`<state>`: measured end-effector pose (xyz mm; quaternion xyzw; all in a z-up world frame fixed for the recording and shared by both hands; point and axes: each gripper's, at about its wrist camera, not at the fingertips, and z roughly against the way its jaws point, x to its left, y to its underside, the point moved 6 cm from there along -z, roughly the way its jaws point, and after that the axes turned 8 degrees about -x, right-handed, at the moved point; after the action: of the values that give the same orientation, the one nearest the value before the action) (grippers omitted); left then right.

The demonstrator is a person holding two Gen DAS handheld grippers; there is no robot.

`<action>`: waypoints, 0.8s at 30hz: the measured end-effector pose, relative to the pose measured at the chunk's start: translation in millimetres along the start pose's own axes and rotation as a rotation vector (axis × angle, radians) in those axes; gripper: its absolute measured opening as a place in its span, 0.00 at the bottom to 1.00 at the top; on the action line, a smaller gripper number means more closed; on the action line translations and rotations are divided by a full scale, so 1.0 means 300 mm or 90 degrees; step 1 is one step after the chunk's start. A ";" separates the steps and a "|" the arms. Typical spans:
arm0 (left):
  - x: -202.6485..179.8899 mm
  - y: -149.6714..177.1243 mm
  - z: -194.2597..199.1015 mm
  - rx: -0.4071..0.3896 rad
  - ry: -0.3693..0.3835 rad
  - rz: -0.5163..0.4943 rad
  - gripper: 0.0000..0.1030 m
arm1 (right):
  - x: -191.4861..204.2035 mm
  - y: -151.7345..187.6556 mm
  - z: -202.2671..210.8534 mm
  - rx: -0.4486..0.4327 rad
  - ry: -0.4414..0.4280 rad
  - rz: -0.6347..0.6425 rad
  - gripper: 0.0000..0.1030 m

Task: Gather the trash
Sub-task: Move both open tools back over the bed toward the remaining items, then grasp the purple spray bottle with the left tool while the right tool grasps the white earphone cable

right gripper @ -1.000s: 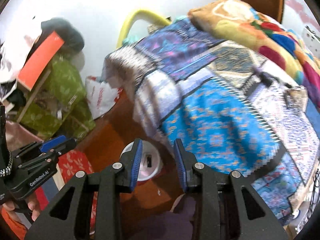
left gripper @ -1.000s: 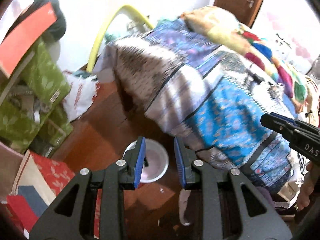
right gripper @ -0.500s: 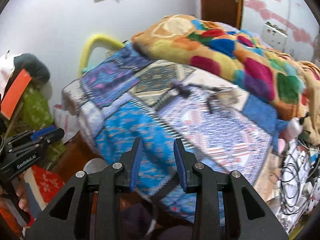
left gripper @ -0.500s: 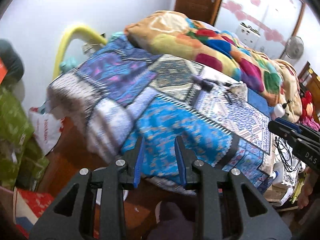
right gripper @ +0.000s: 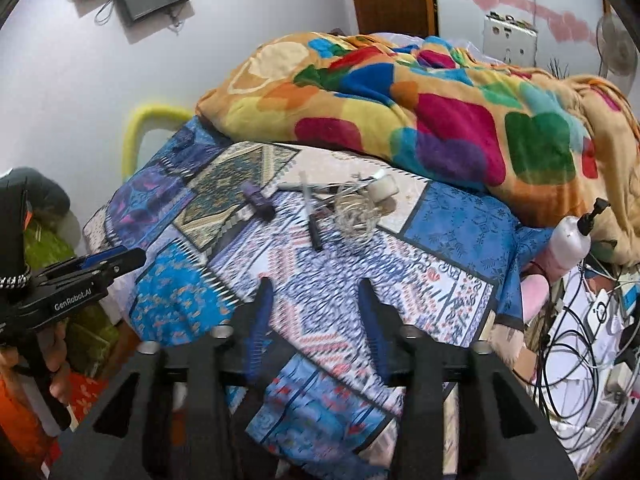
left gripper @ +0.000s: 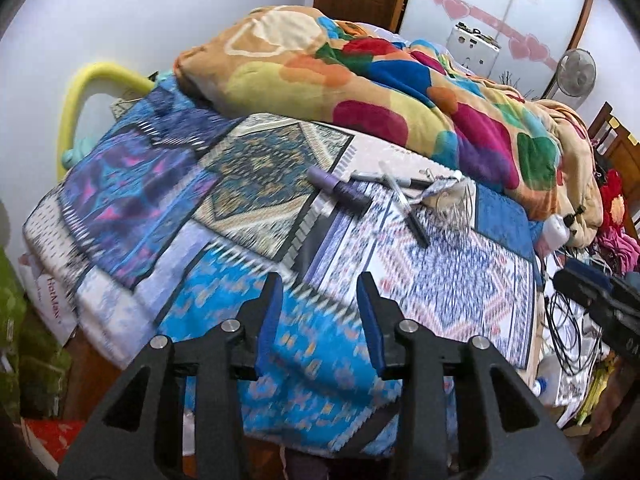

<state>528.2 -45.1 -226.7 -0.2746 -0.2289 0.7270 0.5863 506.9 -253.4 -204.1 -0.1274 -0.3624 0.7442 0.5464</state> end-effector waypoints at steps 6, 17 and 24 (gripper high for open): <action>-0.036 -0.096 -0.189 -0.003 -0.016 0.030 0.62 | -0.094 -0.039 -0.133 -0.003 0.001 -0.045 0.63; -0.052 -0.143 -0.525 0.037 -0.045 0.066 0.62 | -0.135 -0.072 -0.424 0.037 -0.055 -0.157 0.63; -0.033 -0.121 -0.578 0.019 -0.057 0.088 0.47 | -0.136 -0.029 -0.507 0.073 -0.044 -0.163 0.42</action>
<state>671.9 -45.3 -330.7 -0.2482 -0.2249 0.7805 0.5278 617.3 -228.4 -313.8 -0.0231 -0.3514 0.6917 0.6305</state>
